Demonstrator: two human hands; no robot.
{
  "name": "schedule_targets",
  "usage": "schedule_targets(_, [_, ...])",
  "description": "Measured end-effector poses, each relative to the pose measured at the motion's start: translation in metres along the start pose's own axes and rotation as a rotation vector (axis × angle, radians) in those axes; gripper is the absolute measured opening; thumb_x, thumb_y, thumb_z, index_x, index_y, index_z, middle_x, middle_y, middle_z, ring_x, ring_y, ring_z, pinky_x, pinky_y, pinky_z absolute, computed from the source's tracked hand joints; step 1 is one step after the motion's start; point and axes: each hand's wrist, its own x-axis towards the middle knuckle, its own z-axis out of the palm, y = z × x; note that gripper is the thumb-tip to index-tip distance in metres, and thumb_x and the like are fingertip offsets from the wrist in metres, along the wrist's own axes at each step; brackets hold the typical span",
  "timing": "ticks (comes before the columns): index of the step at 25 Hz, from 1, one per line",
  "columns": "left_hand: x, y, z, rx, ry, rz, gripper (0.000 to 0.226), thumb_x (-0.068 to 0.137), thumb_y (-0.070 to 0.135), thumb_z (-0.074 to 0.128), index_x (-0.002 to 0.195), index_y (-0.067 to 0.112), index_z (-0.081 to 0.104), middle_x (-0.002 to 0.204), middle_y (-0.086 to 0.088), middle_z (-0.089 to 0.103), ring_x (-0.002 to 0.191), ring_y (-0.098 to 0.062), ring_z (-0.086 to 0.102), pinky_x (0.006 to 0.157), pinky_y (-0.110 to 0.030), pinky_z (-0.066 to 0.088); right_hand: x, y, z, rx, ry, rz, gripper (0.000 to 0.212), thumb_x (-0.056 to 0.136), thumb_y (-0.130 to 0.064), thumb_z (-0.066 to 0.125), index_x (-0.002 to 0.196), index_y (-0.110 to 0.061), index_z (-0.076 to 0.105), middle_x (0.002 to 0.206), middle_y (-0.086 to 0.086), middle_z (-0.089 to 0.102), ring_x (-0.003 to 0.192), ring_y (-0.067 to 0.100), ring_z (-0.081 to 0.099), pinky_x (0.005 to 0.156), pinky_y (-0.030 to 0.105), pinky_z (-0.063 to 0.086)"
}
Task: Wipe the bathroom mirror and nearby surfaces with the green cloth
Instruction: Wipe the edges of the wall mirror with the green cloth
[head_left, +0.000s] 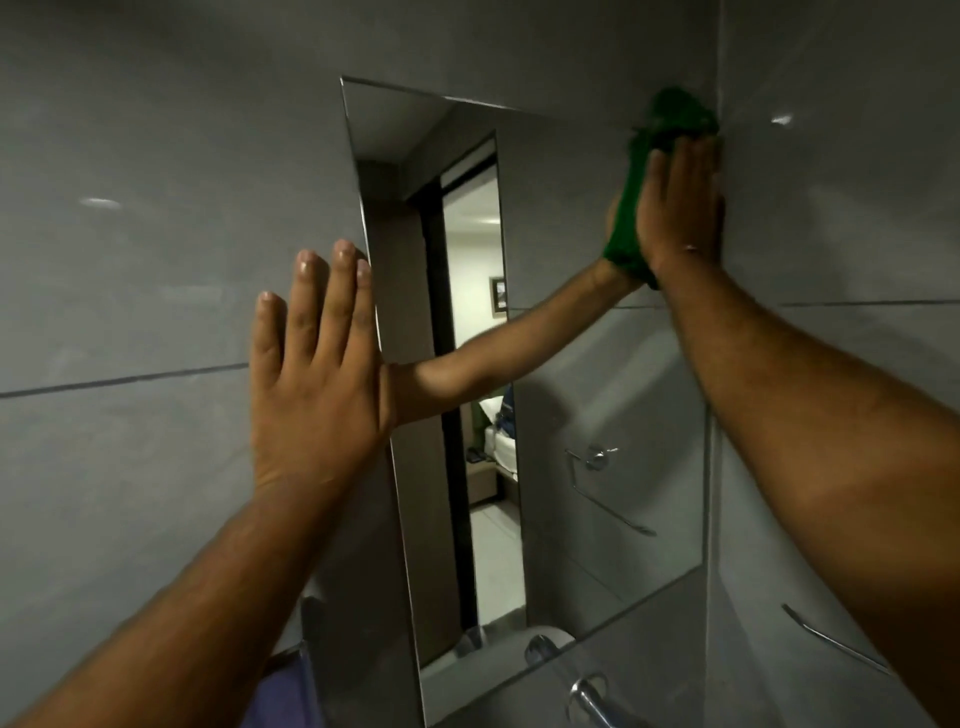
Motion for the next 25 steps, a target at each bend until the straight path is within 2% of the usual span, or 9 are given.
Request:
schedule_targets(4, [0.001, 0.001, -0.003, 0.009, 0.0, 0.0, 0.079, 0.112, 0.045, 0.028, 0.178, 0.008, 0.007, 0.187, -0.012, -0.002, 0.172, -0.033, -0.004, 0.138, -0.057, 0.0, 0.018, 0.036, 0.003, 0.105, -0.055, 0.045, 0.072, 0.107, -0.054, 0.02, 0.167, -0.013, 0.019, 0.178, 0.014, 0.014, 0.164, 0.029, 0.019, 0.136, 0.045, 0.016])
schedule_targets(8, [0.001, 0.001, -0.003, -0.011, 0.001, -0.002, 0.079, 0.11, 0.045, 0.023, 0.178, 0.009, 0.006, 0.187, -0.012, -0.001, 0.172, -0.033, -0.004, 0.138, -0.058, 0.004, -0.013, 0.057, 0.007, 0.153, -0.065, 0.098, 0.08, 0.102, -0.06, 0.017, 0.167, -0.013, 0.015, 0.178, 0.012, 0.013, 0.165, 0.026, 0.015, 0.136, 0.04, 0.01])
schedule_targets(14, [-0.001, 0.001, -0.004, -0.013, -0.015, -0.014, 0.077, 0.112, 0.04, 0.03, 0.178, 0.009, 0.004, 0.187, -0.011, -0.003, 0.172, -0.032, -0.004, 0.138, -0.057, 0.001, -0.15, 0.136, 0.017, 0.12, -0.125, 0.171, 0.084, 0.101, -0.059, 0.014, 0.166, -0.006, 0.016, 0.177, 0.017, 0.015, 0.165, 0.03, 0.017, 0.137, 0.043, 0.011])
schedule_targets(18, [-0.001, 0.001, -0.002, -0.021, -0.009, -0.036, 0.076, 0.113, 0.04, 0.03, 0.178, 0.011, 0.004, 0.187, -0.01, -0.004, 0.172, -0.032, -0.004, 0.138, -0.057, 0.002, -0.262, 0.19, 0.02, 0.115, -0.136, 0.222, 0.078, 0.103, -0.047, 0.021, 0.164, 0.002, 0.02, 0.173, 0.026, 0.022, 0.162, 0.039, 0.023, 0.135, 0.05, 0.019])
schedule_targets(25, [-0.003, 0.0, 0.002, -0.023, 0.016, -0.046, 0.074, 0.117, 0.036, 0.037, 0.178, 0.013, 0.001, 0.187, -0.009, -0.002, 0.172, -0.032, -0.001, 0.138, -0.057, 0.003, -0.382, 0.228, 0.018, 0.066, -0.162, 0.393, 0.069, 0.104, -0.03, 0.031, 0.161, 0.009, 0.025, 0.169, 0.033, 0.026, 0.159, 0.045, 0.028, 0.133, 0.054, 0.024])
